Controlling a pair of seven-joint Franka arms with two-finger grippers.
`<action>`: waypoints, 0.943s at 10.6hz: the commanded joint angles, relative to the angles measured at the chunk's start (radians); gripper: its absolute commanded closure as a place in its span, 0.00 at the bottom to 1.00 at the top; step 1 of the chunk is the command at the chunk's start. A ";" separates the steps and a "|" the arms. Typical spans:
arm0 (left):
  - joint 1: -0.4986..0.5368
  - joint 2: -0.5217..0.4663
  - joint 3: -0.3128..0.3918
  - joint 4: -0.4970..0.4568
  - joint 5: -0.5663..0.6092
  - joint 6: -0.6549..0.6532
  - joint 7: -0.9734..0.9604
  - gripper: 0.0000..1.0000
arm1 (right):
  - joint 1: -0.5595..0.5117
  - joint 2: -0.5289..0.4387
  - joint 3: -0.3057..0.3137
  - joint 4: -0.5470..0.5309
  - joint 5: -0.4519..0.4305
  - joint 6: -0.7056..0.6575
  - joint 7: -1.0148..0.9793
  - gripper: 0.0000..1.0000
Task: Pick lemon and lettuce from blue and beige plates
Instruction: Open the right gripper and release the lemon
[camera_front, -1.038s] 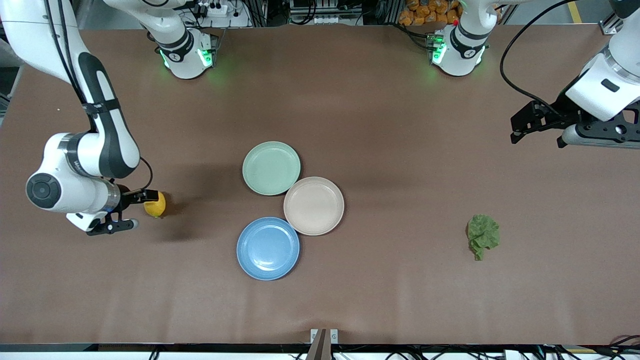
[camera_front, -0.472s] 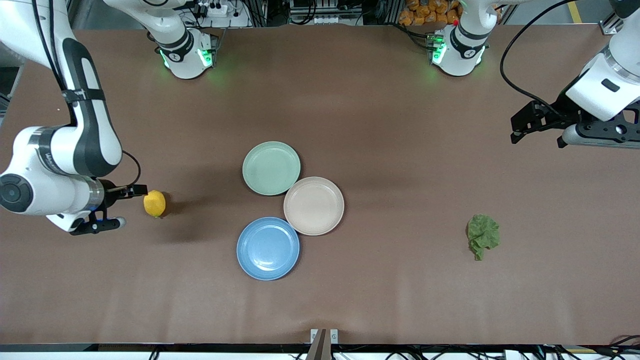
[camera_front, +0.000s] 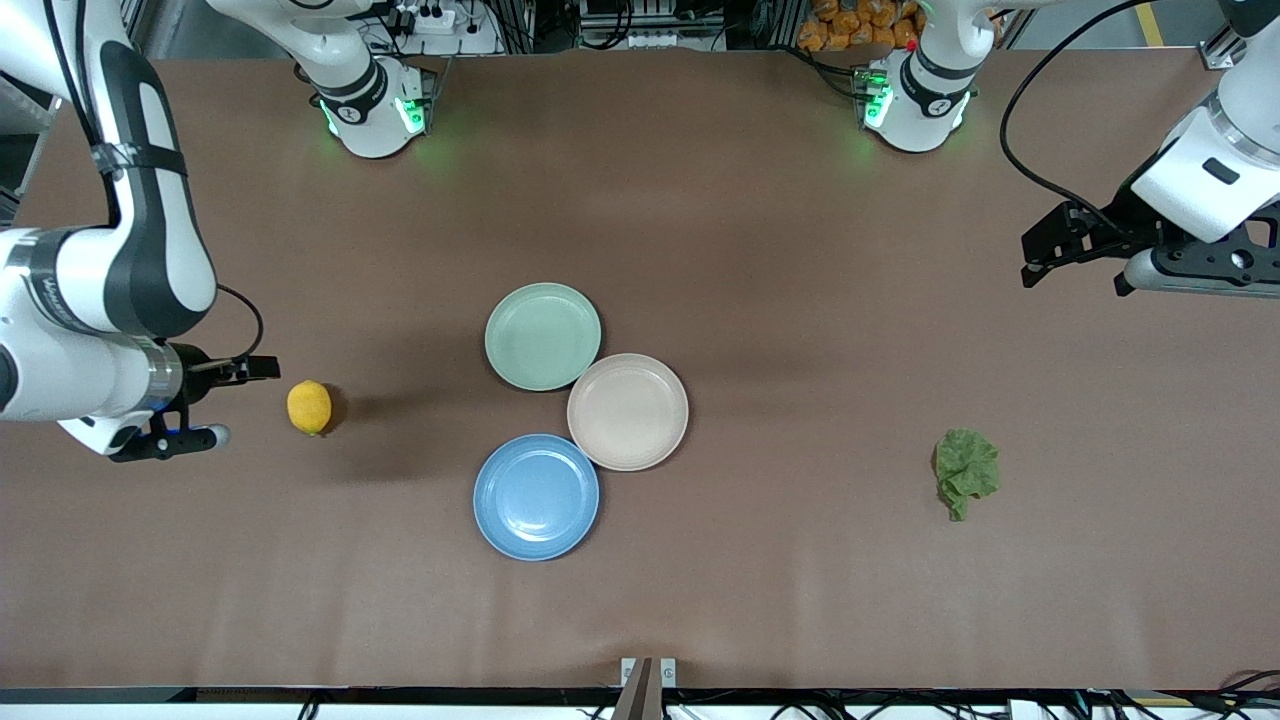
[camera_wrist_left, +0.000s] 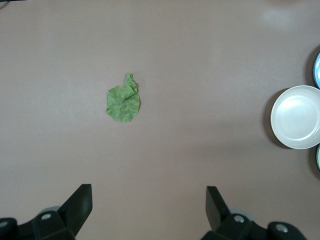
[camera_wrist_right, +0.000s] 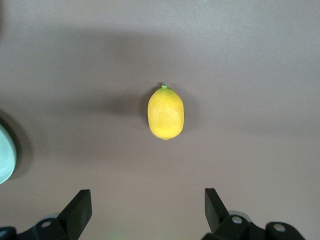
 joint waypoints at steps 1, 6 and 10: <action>0.002 0.004 0.000 0.017 -0.009 -0.020 0.007 0.00 | 0.008 -0.019 0.012 0.073 0.000 -0.092 0.055 0.00; 0.002 0.004 0.000 0.017 -0.009 -0.020 0.005 0.00 | 0.034 -0.091 0.015 0.087 0.001 -0.139 0.208 0.00; 0.002 0.004 0.000 0.017 -0.009 -0.020 0.005 0.00 | 0.045 -0.138 0.016 0.116 0.001 -0.179 0.243 0.00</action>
